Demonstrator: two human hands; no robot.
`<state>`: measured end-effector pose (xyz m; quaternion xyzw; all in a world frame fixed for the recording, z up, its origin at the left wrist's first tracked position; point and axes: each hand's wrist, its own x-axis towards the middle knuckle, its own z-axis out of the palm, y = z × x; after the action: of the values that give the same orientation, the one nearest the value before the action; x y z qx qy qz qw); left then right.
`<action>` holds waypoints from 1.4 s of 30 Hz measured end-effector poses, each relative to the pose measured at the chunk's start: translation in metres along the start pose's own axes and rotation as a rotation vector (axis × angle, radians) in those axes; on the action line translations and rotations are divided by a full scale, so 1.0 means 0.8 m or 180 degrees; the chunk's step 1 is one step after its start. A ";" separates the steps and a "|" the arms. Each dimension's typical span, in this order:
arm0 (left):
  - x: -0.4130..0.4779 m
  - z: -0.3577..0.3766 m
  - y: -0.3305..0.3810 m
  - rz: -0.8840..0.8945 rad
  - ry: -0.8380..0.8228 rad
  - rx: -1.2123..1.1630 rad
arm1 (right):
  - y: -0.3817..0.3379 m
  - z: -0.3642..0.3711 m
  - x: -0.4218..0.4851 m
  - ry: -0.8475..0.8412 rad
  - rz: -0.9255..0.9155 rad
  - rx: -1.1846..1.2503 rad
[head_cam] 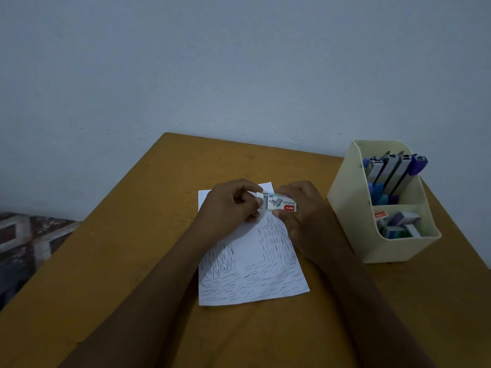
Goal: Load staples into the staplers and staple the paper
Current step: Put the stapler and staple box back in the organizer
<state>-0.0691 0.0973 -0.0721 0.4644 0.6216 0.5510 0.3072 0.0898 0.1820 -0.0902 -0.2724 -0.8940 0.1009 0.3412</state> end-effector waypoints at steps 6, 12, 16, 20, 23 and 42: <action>0.001 -0.005 0.000 -0.0084 0.0054 -0.0226 | 0.002 0.000 -0.001 -0.0004 0.0083 -0.0087; -0.001 -0.006 0.004 -0.0120 -0.0111 -0.0370 | -0.006 0.000 -0.001 0.0071 -0.0053 -0.0127; -0.002 -0.008 0.003 -0.0135 -0.0153 -0.0453 | -0.006 0.000 -0.001 0.0041 -0.0069 -0.0074; -0.003 -0.009 0.004 -0.0191 -0.0195 -0.0571 | -0.008 -0.001 -0.001 0.0015 -0.0128 -0.0036; -0.003 -0.009 0.004 -0.0126 -0.0225 -0.0544 | -0.008 -0.001 0.000 0.0018 -0.0134 -0.0001; -0.011 0.000 0.023 0.0696 -0.0020 0.0656 | -0.010 -0.019 0.002 0.0007 -0.0008 0.0731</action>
<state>-0.0611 0.0883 -0.0557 0.5601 0.6196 0.5130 0.1981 0.0957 0.1765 -0.0752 -0.2306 -0.8765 0.2019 0.3713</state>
